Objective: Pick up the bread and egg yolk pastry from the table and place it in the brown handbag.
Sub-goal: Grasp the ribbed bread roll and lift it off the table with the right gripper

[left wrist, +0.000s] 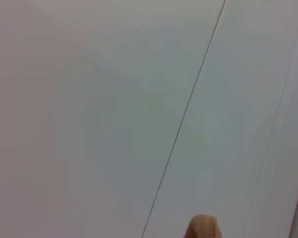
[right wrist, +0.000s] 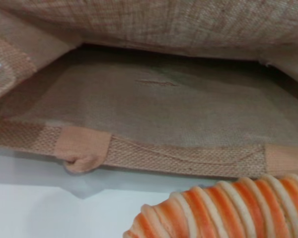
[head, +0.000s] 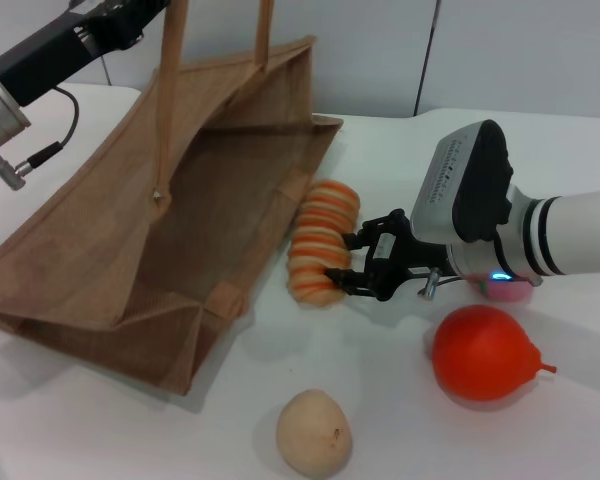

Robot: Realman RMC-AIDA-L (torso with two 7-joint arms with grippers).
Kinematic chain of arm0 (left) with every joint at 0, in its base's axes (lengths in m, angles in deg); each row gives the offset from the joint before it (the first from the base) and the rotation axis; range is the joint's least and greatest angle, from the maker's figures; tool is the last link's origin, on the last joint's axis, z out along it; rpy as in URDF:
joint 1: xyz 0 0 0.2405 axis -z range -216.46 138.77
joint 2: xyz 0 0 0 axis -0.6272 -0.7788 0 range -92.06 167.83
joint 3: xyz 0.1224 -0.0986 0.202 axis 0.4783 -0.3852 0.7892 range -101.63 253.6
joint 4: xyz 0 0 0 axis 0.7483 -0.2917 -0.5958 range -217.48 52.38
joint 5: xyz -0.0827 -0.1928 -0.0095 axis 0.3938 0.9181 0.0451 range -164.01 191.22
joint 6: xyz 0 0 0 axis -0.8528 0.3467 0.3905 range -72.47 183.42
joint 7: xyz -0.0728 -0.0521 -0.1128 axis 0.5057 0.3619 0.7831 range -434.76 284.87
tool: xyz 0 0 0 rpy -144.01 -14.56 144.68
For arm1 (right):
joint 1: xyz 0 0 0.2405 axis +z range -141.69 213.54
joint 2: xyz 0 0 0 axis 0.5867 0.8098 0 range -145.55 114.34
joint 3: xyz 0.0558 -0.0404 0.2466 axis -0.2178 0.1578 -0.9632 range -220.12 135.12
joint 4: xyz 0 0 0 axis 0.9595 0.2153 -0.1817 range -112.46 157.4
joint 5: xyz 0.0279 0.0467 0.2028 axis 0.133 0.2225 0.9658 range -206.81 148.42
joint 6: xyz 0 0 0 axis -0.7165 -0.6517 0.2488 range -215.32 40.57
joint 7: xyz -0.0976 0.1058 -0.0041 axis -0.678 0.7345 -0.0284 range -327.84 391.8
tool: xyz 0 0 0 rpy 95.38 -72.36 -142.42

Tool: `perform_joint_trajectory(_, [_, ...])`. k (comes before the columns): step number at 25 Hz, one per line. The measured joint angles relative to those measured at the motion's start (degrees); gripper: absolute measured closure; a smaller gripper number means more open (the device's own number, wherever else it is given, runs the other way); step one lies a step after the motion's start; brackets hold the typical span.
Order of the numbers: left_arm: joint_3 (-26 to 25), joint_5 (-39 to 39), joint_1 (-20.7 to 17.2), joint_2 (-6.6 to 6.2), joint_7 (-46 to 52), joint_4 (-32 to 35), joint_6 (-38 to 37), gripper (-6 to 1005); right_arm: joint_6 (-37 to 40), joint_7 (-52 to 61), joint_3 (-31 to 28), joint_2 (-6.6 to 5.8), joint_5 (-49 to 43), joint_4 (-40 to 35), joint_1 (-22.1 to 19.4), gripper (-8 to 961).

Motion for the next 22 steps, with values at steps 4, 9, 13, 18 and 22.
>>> perform_joint_trajectory(4, [0.0,0.0,-0.1,-0.02,0.0,0.0,0.0,898,1.1,-0.3,0.0,-0.08,0.2,-0.3,-0.3,438])
perform_joint_trajectory(9, [0.0,0.0,-0.2,-0.02,0.0,0.0,0.0,898,1.2,-0.3,-0.1,-0.11,0.5,-0.4,-0.5,507])
perform_joint_trajectory(13, [-0.1,0.0,-0.2,-0.02,0.0,0.0,0.1,898,1.3,-0.3,-1.1,-0.18,0.6,-0.4,-0.6,544])
perform_joint_trajectory(18, [-0.1,0.0,-0.3,-0.04,0.0,0.0,0.1,897,2.5,-0.3,-2.3,-0.34,0.6,-1.4,-1.3,570])
perform_joint_trajectory(22, [-0.1,0.0,-0.4,-0.06,0.0,0.0,0.1,897,4.6,0.1,-2.7,-0.50,0.6,-3.0,-2.3,591])
